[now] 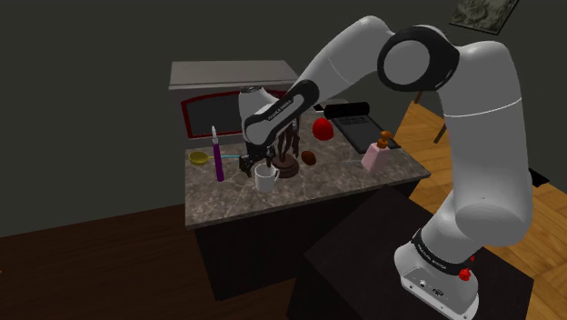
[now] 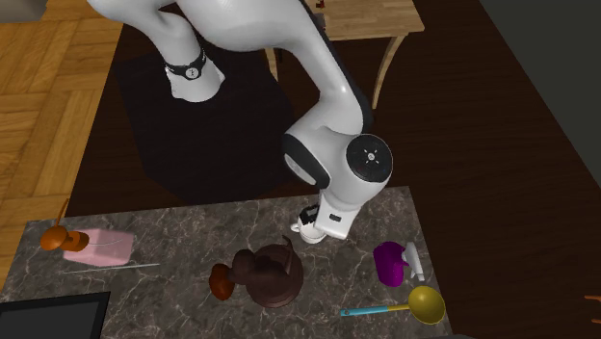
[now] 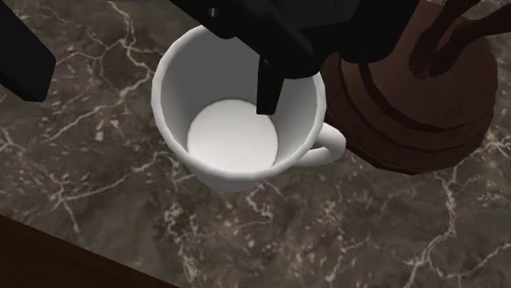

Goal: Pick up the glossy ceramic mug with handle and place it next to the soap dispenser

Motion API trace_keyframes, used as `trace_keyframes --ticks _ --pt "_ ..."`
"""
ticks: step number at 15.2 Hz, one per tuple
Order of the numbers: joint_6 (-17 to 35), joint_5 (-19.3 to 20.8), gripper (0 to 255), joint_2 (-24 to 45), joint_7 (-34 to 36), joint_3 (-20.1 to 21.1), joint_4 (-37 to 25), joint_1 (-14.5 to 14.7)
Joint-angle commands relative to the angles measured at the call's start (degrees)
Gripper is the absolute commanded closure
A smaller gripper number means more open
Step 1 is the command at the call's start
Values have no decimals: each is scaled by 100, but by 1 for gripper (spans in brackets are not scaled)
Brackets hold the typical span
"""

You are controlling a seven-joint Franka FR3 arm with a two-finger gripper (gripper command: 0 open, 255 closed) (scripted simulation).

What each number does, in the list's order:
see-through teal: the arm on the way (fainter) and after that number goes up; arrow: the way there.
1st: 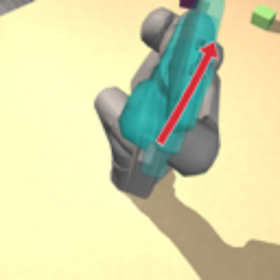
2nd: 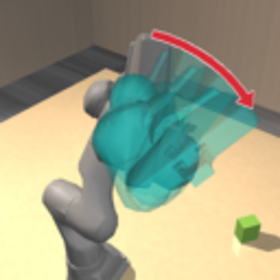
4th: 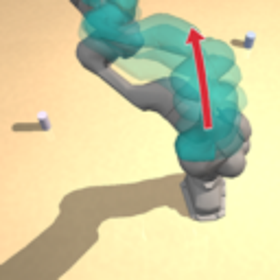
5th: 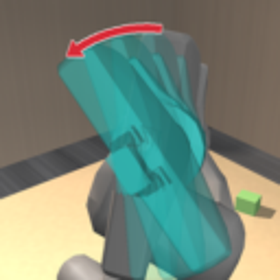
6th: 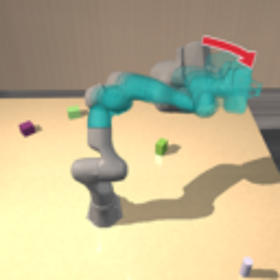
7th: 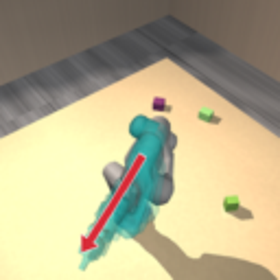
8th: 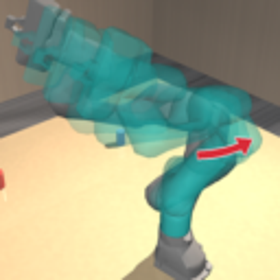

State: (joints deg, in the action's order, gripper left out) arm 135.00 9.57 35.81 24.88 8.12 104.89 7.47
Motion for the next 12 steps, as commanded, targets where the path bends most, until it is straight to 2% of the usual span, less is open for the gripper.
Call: trace_keyframes --ticks 1,7,12 --pt "62 24 0 262 14 -23 -210 29" --pt "368 85 0 591 52 -79 -233 56" --pt "395 91 0 626 55 -84 -240 59"
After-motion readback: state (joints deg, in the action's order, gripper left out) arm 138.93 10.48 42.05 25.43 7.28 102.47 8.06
